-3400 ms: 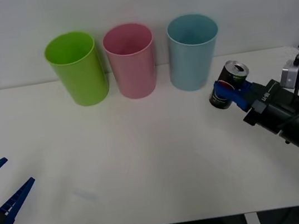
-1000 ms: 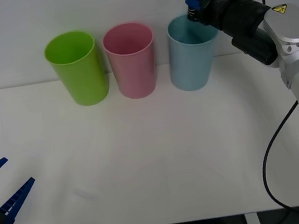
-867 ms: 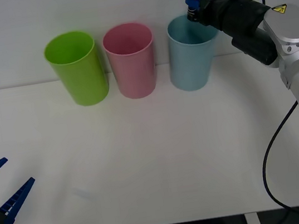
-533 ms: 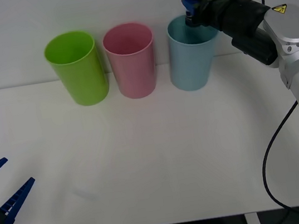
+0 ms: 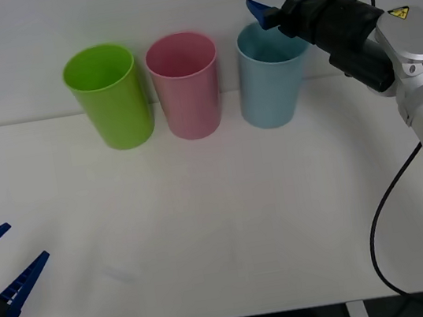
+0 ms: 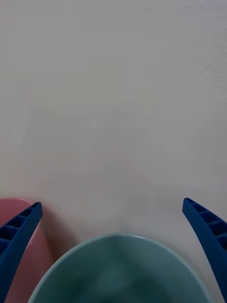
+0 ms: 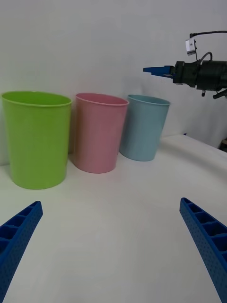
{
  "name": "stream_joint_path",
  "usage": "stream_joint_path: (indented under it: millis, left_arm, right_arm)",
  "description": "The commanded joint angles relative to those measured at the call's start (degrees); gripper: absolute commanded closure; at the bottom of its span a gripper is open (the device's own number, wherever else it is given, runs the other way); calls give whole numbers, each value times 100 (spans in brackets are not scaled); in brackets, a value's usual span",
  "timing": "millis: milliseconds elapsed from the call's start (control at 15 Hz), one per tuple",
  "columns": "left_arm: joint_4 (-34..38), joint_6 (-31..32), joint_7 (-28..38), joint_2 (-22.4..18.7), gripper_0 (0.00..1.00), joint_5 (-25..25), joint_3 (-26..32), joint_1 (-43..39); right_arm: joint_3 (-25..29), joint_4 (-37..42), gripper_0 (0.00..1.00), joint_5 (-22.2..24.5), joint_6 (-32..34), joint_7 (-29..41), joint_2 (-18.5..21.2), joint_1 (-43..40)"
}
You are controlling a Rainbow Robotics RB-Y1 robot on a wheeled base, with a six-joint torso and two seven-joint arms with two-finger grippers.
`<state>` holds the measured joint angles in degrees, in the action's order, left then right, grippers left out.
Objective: Grasp the object on the table and drop it into the matching bin: aluminum can to the light blue bin, PET bottle to the pink bin.
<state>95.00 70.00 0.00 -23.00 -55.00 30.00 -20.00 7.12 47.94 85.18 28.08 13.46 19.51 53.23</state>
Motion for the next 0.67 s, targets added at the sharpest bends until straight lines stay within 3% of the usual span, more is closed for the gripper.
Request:
stream_joint_path:
  millis: [67, 667]
  left_arm:
    - [0, 0, 0, 0, 0, 0, 0, 0]
    - [0, 0, 0, 0, 0, 0, 0, 0]
  right_arm:
    - [26, 444, 0, -19, 102, 7, 0, -322]
    - [26, 2650, 0, -177, 919, 148, 185, -1974]
